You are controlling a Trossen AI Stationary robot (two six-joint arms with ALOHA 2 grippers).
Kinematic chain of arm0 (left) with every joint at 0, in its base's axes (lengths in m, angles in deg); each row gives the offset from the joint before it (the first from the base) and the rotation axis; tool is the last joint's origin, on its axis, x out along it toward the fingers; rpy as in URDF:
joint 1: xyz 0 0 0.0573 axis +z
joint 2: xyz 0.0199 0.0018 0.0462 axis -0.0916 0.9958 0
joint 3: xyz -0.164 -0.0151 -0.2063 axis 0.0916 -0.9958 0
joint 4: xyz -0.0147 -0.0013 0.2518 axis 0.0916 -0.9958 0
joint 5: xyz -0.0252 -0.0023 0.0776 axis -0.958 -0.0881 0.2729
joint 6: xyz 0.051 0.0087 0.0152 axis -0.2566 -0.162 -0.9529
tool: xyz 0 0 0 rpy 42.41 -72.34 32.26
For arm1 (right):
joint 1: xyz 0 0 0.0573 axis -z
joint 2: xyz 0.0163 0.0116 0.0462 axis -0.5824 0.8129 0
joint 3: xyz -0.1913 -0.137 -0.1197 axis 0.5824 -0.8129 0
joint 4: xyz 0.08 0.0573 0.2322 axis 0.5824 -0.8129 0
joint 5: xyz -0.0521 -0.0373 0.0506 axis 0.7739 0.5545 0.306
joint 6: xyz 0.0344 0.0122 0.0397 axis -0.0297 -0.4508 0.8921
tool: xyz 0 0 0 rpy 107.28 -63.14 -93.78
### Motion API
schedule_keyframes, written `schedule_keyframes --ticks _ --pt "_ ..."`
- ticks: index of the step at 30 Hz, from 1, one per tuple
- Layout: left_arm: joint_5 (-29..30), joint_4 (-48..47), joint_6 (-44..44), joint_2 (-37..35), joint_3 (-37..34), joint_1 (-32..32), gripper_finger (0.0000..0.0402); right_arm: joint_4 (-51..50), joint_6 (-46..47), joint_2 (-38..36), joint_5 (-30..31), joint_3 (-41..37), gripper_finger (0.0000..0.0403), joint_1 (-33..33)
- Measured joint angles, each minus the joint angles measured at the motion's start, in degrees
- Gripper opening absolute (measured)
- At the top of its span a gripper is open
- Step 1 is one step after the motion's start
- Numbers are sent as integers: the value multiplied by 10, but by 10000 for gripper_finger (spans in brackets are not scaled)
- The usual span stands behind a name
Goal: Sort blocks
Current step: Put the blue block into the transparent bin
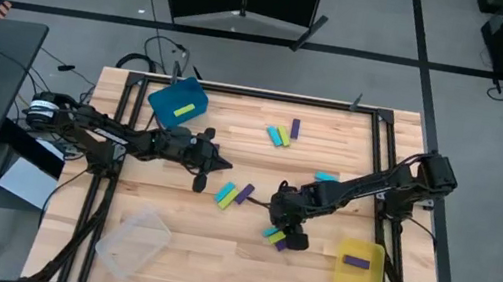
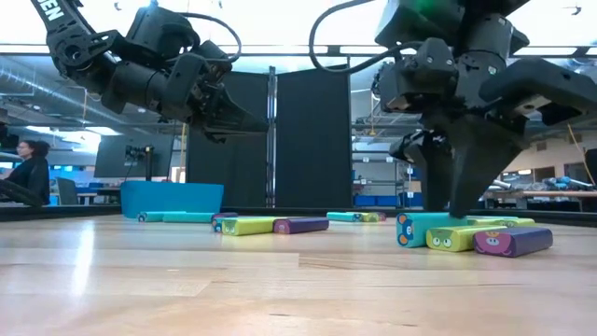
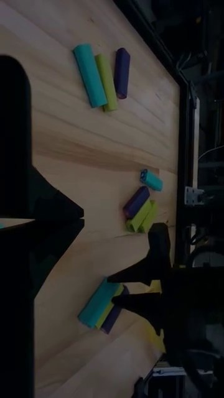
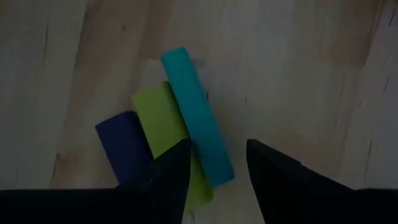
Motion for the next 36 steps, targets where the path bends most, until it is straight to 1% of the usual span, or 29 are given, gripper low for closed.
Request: schedule_keyframes --ticks 15,18,26,28,33,36 --pt "-1 -5 -1 0 0 -4 10 -9 -23 2 1 0 136 4" --pt "-1 -5 -1 0 0 -4 10 -2 -24 2 1 -11 129 4" --pt "-1 -5 -1 0 0 -4 10 13 -24 2 2 -24 122 5" --pt "-1 -5 0 0 0 -4 10 13 -26 2 2 -24 111 5" --pt "-1 -5 3 0 0 -4 10 13 -30 2 2 -24 64 5" --pt "-1 -6 10 0 0 -4 10 15 -33 2 3 -24 64 5"
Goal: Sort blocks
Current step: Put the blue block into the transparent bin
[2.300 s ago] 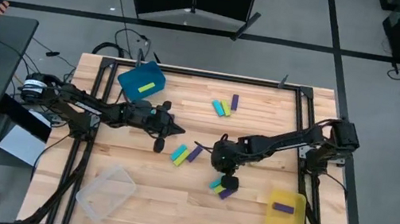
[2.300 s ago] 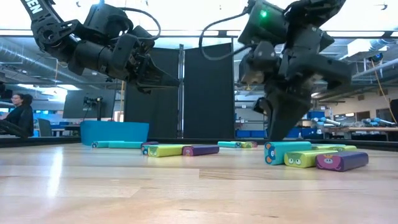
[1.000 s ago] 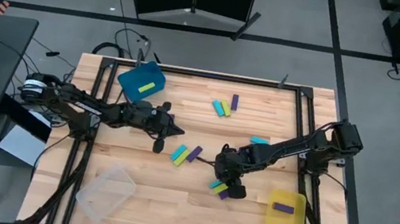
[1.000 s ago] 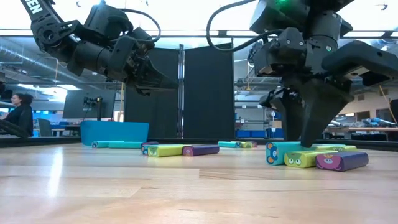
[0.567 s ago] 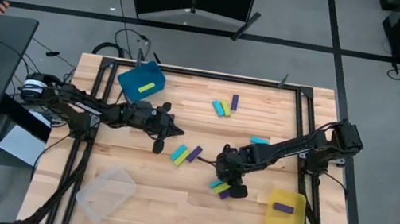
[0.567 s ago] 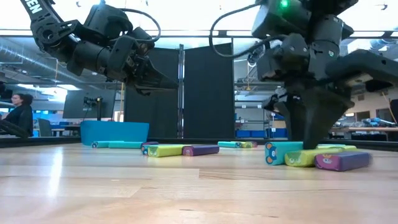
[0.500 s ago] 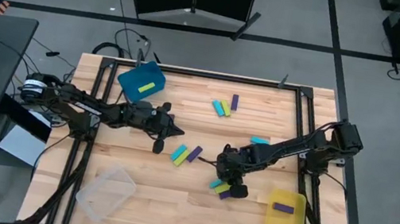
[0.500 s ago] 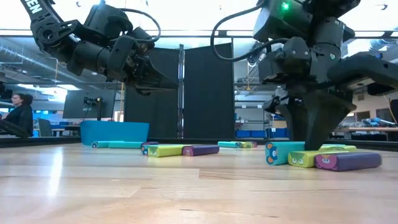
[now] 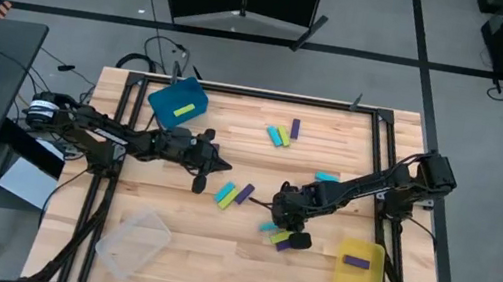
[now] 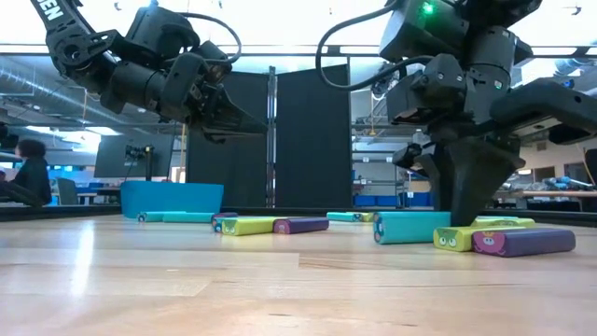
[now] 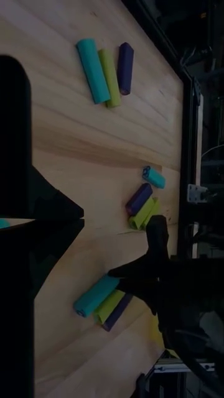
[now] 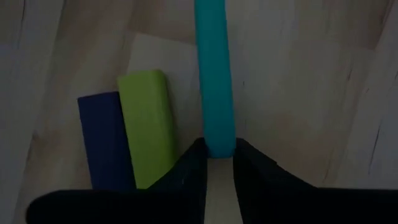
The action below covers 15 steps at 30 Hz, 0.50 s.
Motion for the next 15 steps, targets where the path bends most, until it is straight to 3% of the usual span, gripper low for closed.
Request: schedule_keyframes --ticks 7,15 --pt "-9 -2 7 0 0 0 10 1 16 -4 7 6 64 6" --pt "-30 3 20 0 0 -13 14 8 59 -63 51 6 64 23"
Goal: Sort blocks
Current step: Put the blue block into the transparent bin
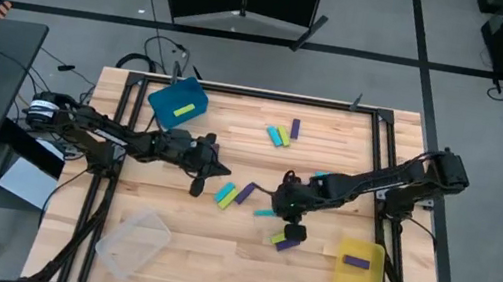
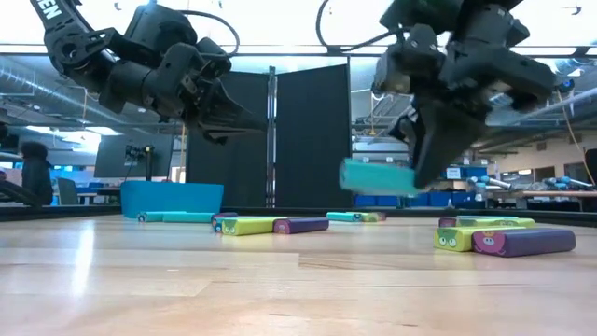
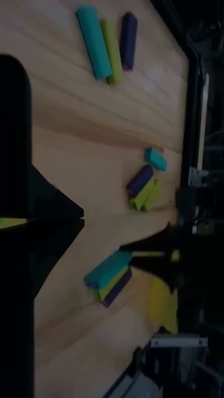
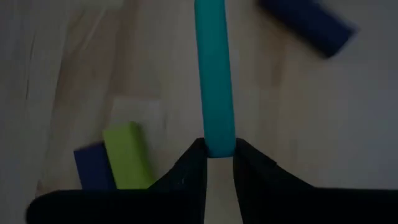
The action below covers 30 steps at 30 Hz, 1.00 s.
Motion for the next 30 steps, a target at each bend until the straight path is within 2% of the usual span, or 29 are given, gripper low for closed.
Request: schedule_keyframes --ticks 4,11,18,22,30 --pt "25 -1 0 0 4 -28 43 31 20 -18 18 0 64 12" --pt "71 -11 4 0 32 -81 127 80 35 -19 37 0 64 27" --pt "101 -41 62 0 52 -92 194 108 44 -19 49 0 64 34" --pt "110 -71 77 6 67 -92 209 121 44 -19 49 0 64 33" --pt "95 -82 72 55 105 -103 211 135 44 -19 63 0 64 34"
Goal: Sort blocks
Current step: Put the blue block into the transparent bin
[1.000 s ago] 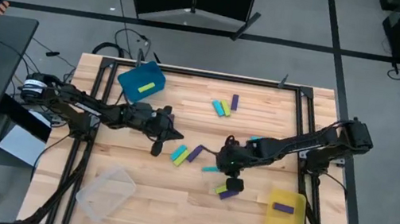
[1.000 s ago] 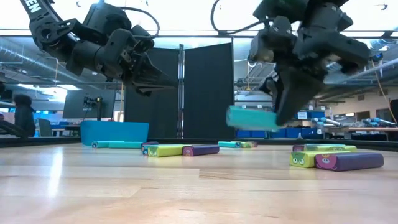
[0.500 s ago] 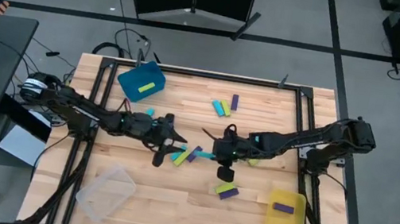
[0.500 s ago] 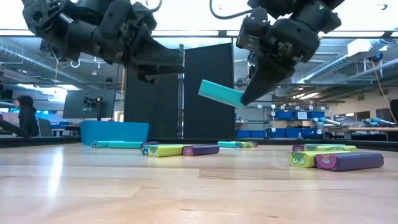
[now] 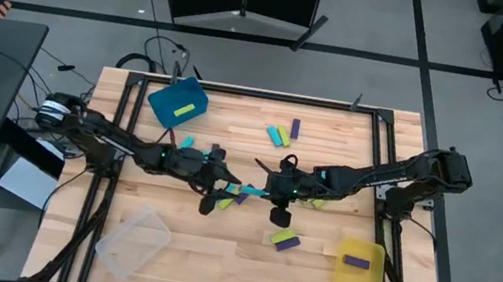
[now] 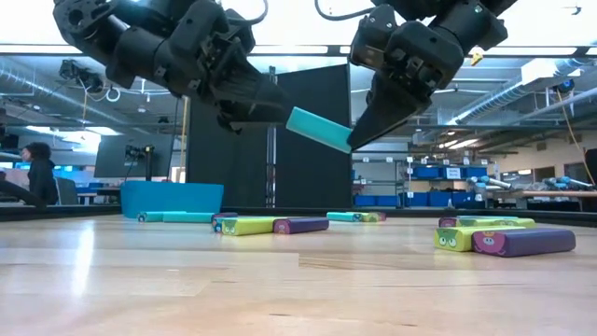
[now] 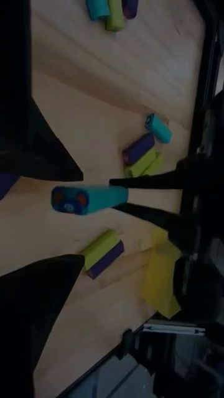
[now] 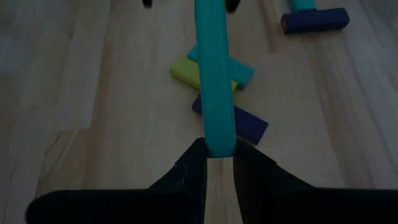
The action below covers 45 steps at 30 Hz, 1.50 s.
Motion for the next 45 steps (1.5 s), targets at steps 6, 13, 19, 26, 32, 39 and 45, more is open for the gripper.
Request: schedule_keyframes --ticks 6,13,19,26,32,39,45 --pt "-1 2 0 21 17 0 211 1 0 0 0 0 64 0" --pt "-5 2 2 35 31 0 193 12 0 0 0 0 64 0" --pt "-5 2 2 35 31 1 156 17 0 0 0 0 64 0" --pt "-2 2 -13 35 31 1 89 21 1 0 -1 0 64 0" --pt "0 -2 -29 35 33 1 65 20 3 0 -3 0 64 0" --pt "-18 -24 -43 -4 34 2 65 14 7 0 1 0 127 3" --pt "-48 -113 -43 -79 35 1 65 8 -6 0 24 0 147 6"
